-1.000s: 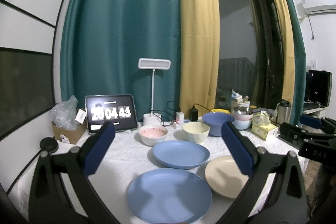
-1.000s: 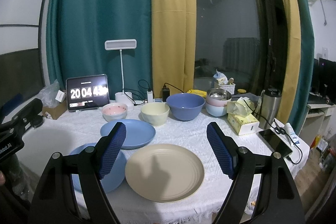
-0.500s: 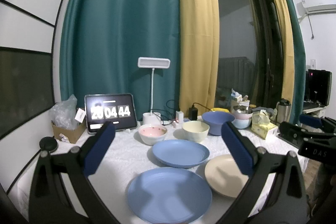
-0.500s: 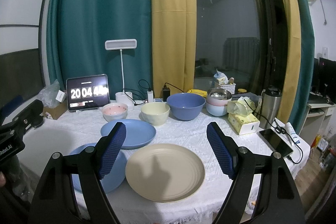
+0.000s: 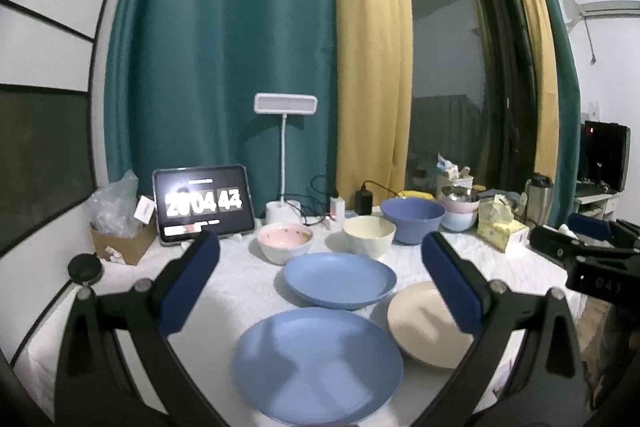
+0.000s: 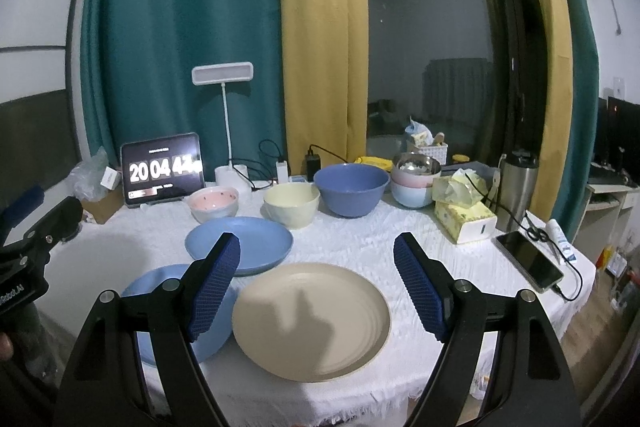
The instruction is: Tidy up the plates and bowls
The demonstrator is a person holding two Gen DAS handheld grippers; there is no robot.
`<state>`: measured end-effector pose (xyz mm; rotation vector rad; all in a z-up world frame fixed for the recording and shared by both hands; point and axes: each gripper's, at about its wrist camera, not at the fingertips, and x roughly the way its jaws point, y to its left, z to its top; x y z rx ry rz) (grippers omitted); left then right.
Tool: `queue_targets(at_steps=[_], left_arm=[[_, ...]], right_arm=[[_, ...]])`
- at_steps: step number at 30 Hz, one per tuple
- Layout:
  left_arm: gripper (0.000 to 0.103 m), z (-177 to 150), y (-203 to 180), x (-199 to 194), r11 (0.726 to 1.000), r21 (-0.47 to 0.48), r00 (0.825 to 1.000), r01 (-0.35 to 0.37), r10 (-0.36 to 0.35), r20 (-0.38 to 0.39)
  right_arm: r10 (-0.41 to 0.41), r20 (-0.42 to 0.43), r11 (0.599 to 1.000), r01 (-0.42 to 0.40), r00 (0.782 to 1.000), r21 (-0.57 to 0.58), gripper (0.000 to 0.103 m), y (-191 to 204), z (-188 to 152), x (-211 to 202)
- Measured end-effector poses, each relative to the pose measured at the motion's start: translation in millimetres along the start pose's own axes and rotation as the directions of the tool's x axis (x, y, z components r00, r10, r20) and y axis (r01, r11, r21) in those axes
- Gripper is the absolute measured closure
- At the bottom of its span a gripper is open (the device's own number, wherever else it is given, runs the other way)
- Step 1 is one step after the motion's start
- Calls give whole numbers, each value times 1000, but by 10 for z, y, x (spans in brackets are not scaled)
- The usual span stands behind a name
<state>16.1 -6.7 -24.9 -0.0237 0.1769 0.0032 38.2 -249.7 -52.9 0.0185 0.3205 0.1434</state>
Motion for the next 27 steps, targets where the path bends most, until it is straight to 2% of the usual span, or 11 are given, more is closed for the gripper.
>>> queue_targets(at_steps=[7, 16, 27], left_arm=[[2, -51, -154, 248, 999, 36, 996, 39, -36, -76], [2, -148, -395, 611, 993, 77, 982, 88, -74, -176], [5, -388, -773, 1145, 976, 112, 932, 187, -140, -334]], right_arm=[[-7, -47, 1000, 8, 999, 16, 21, -97, -66, 176], [-12, -110, 999, 17, 994, 40, 21, -220, -180, 427], [-14, -198, 996, 31, 980, 81, 21, -482, -379, 814]])
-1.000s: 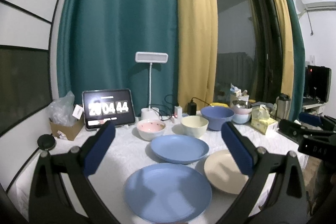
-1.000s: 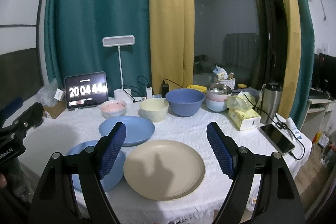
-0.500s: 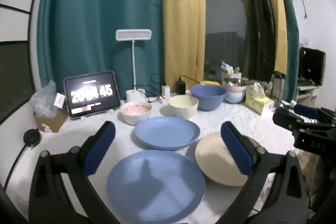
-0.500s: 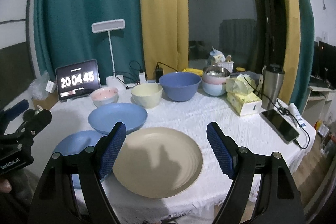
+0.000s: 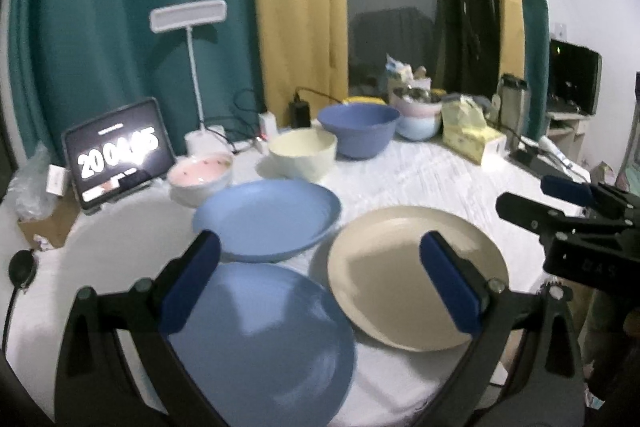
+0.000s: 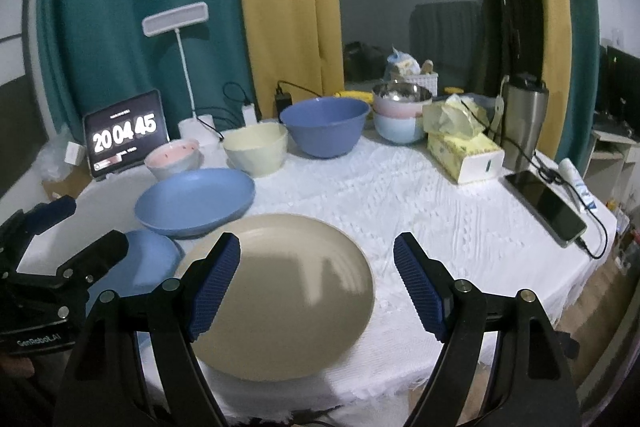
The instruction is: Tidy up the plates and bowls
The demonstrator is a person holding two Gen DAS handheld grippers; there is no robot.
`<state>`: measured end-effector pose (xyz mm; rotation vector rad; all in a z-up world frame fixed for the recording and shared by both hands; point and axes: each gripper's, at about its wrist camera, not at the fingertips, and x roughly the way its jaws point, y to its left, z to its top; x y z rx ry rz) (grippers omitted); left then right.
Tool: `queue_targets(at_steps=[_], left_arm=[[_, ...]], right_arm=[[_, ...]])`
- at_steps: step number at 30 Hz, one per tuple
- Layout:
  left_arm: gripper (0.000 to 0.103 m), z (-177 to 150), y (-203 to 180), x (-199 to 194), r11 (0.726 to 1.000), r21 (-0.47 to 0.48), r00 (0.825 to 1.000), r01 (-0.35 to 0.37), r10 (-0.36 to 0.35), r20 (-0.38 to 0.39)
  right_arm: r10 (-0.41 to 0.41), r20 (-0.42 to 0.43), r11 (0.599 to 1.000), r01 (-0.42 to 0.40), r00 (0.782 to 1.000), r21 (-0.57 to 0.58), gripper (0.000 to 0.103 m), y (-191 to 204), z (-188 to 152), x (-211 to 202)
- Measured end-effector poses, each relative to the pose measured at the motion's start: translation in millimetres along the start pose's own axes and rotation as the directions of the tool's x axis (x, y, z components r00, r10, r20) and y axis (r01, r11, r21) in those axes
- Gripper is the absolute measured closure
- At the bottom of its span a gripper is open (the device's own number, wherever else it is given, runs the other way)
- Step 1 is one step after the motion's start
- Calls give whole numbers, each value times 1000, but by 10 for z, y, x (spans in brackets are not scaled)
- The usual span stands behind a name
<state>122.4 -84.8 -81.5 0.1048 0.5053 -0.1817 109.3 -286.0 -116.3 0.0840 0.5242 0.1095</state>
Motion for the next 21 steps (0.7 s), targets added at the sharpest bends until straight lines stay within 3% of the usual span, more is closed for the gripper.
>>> queue_targets(at_steps=[1, 8, 10, 14, 21], left_arm=[[11, 5, -30, 77, 1000, 3, 1000, 8, -8, -20], [27, -51, -81, 583, 999, -18, 985, 30, -33, -168], [38, -81, -95, 702, 999, -21, 978, 34, -38, -205], [47, -137, -126, 915, 999, -24, 962, 21, -27, -273], [58, -191, -154, 1084, 1000, -13, 947, -4, -1, -322]], right_arm=[[-2, -8, 1000, 2, 1000, 2, 21, -24, -13, 45], [10, -76, 1000, -9, 997, 14, 21, -202, -67, 383], [14, -97, 1000, -12, 995, 20, 22, -255, -91, 489], [19, -148, 1000, -16, 989, 26, 33, -329, -157, 680], [24, -202, 999, -19, 979, 28, 58, -392, -239, 902]])
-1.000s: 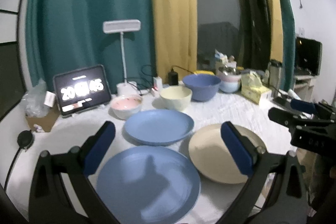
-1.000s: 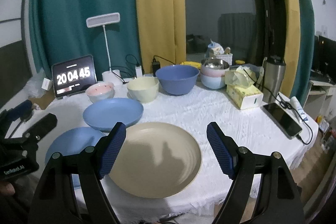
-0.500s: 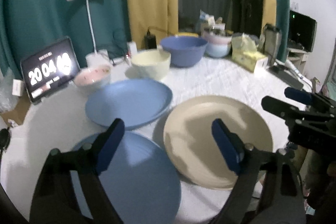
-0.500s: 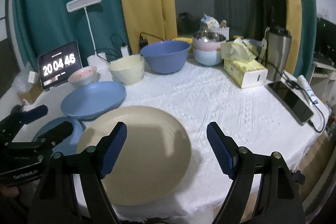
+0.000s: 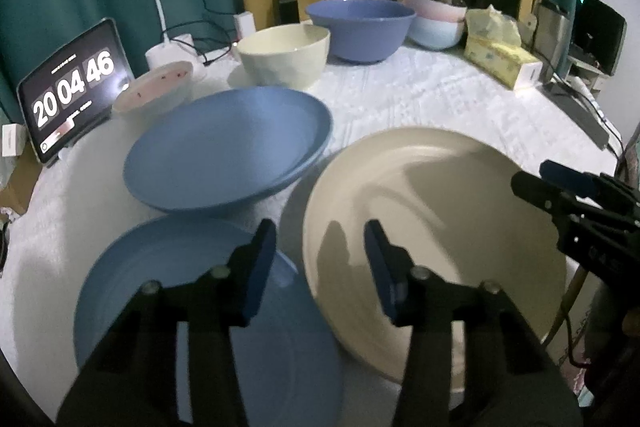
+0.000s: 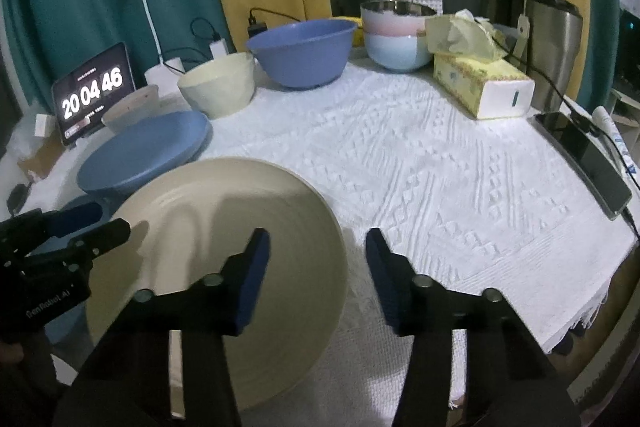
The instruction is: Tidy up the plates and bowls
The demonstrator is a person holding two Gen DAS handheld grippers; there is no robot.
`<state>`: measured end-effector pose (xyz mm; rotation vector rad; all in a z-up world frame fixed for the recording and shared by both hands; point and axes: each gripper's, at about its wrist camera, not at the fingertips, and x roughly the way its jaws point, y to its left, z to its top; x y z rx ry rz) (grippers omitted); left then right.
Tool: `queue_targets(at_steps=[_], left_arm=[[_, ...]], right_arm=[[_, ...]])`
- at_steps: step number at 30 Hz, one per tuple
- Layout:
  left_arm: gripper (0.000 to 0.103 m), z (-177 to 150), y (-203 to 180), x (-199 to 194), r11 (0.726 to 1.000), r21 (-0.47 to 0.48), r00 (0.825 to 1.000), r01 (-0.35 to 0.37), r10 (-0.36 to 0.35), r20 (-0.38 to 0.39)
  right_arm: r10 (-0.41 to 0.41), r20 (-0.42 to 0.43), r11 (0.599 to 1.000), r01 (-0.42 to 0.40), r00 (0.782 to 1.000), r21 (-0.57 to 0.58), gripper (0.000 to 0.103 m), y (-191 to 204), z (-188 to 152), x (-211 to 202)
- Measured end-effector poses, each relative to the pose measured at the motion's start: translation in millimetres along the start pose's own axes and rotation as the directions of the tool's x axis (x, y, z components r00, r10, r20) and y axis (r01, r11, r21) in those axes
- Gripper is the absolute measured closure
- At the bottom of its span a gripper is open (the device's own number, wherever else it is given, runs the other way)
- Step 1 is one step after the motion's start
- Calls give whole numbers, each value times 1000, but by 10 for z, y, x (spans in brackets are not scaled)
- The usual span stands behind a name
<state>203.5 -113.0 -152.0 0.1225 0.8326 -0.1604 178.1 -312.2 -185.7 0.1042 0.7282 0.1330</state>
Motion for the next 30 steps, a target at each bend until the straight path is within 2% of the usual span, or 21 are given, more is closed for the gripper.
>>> queue_targets(at_steps=[6, 10, 19, 30], left_arm=[[70, -9, -22, 88, 1000, 10, 1000, -6, 6, -28], [75, 4, -44, 118, 1000, 18, 999, -8, 8, -36], [76, 112, -99, 71, 1000, 29, 1000, 8, -8, -3], [76, 344, -206, 248, 999, 27, 1000, 30, -29, -11]], right_arm=[[-2, -33, 1000, 2, 999, -4, 80, -25, -41, 113], [-15, -31, 1000, 15, 999, -7, 87, -49, -45, 129], [-28, -7, 1000, 28, 1000, 1, 88, -129, 89, 78], [-50, 37, 999, 50, 998, 2, 88, -309, 392, 168]])
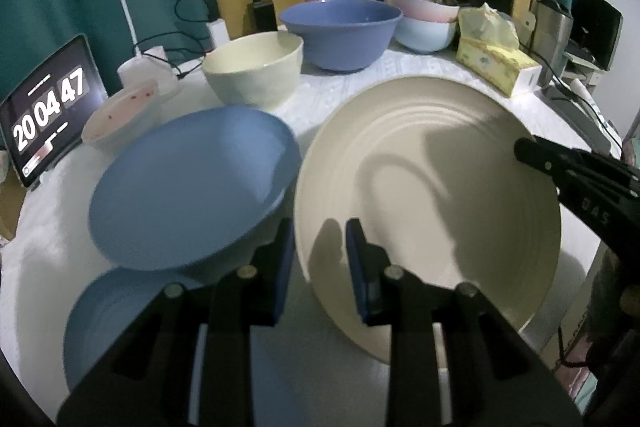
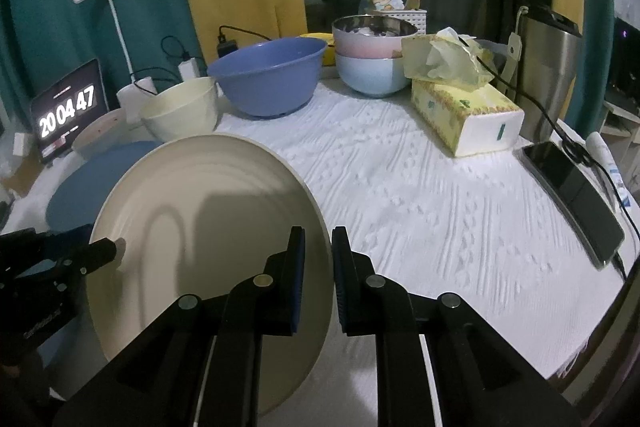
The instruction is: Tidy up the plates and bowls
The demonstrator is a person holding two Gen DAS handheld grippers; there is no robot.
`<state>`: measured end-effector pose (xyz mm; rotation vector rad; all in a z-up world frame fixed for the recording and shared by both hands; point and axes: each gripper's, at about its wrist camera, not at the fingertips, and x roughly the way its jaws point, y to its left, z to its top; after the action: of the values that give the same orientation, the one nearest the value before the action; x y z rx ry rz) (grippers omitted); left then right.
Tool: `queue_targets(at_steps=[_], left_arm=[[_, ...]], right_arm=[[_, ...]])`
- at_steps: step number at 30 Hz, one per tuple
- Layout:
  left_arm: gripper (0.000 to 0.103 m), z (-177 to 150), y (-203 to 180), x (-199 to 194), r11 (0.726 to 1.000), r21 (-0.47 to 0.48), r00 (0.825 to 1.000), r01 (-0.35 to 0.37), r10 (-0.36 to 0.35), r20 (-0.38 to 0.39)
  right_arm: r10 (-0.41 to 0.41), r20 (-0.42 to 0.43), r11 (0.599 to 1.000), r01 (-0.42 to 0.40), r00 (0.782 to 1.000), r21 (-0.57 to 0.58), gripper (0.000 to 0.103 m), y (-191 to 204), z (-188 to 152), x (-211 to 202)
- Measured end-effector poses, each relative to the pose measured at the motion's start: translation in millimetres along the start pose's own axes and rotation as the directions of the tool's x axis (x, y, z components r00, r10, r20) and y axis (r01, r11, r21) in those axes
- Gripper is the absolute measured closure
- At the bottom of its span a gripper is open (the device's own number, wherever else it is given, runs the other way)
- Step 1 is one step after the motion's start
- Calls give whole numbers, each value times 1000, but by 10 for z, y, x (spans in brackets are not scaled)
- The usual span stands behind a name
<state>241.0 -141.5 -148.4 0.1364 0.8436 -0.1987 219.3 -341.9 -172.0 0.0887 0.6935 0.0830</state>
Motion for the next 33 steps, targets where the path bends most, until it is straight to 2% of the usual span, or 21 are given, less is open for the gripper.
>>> queue_targets(at_steps=[13, 24, 26, 30, 33], left_arm=[[76, 249, -65, 414, 1000, -9, 998, 10, -10, -67], [74, 287, -35, 501, 1000, -26, 995, 18, -20, -98], [74, 285, -20, 468, 999, -34, 995, 23, -26, -93], [72, 284, -2, 318, 1000, -25, 999, 8, -9, -47], [71, 279, 30, 190, 1000, -24, 1000, 5, -6, -14]], right_arm=[[-23, -19, 1000, 23, 1000, -4, 88, -139, 240, 387], [-41, -79, 999, 42, 996, 22, 88, -158, 253, 554], [-51, -76, 998, 53, 996, 25, 87, -147, 279, 528], [-78, -50, 997, 79, 996, 20, 79, -125, 322, 403], [-85, -33, 996, 86, 996, 19, 78, -108, 355, 304]])
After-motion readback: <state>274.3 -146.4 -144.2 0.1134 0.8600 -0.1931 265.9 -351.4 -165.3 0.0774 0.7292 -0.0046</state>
